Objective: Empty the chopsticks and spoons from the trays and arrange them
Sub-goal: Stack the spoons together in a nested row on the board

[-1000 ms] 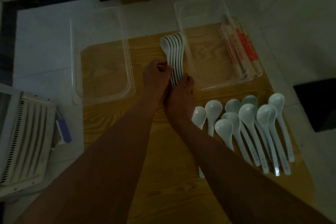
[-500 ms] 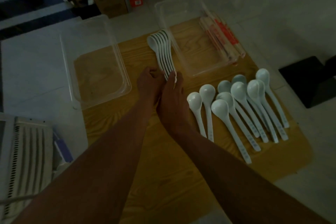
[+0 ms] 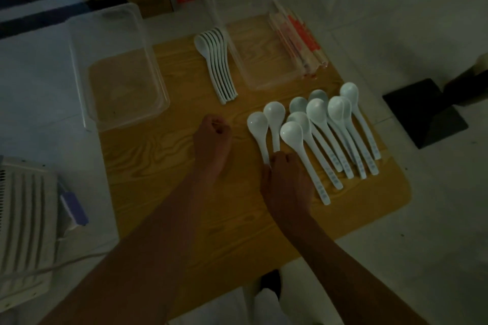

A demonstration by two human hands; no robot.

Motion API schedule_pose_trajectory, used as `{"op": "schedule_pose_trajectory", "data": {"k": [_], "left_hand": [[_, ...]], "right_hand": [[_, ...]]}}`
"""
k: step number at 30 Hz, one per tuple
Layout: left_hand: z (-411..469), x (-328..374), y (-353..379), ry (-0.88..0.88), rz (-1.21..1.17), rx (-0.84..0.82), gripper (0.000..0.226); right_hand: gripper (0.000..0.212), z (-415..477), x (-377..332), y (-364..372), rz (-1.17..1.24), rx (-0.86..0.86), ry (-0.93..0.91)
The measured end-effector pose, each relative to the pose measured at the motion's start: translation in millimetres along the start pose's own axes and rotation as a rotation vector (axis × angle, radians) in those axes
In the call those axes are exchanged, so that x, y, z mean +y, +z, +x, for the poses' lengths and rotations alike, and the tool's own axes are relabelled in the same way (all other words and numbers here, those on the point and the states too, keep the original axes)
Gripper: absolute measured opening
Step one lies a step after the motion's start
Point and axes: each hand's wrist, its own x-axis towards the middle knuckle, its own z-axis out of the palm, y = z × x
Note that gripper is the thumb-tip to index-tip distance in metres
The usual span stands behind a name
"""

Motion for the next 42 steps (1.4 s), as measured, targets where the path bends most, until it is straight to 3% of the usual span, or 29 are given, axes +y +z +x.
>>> {"op": "schedule_pose_trajectory", "data": {"k": [5, 11, 16, 28, 32, 39, 42], "left_hand": [[-25.3, -8.9, 0.4, 0.046, 0.036, -0.011, 0.010], [-59.7, -20.3, -6.4, 0.084, 0.084, -0.057, 0.019], [-75.6, -30.1, -11.8, 0.034, -0.016, -0.102, 0.019], [-46.3, -20.4, -12.7, -0.062, 0.007, 0.053, 0.014], [-19.6, -11.6, -8.3, -0.065, 0.068, 0.127, 0.019], [28.1, 5.7, -10.3, -0.031, 0.132, 0.205, 0.021], [50.2, 12.2, -11.1, -0.012, 0.168, 0.228, 0.021]], "right_hand": [[0.027, -1.2, -1.1, -0.1, -0.062, -0.080, 0.013], [0.025, -13.5, -7.1, 0.1, 0.050, -0.123, -0.019], [0.023, -15.4, -31.1, 5.4, 0.087, -0.119, -0.055], [0.023, 12.2, -51.1, 16.9, 0.180, -0.054, -0.243], [0.021, 28.6, -51.2, 28.8, 0.181, 0.001, -0.226], [0.045, 75.0, -68.7, 32.6, 0.154, 0.053, -0.176], [0.053, 96.2, -83.2, 35.4, 0.260, 0.032, -0.147]]}}
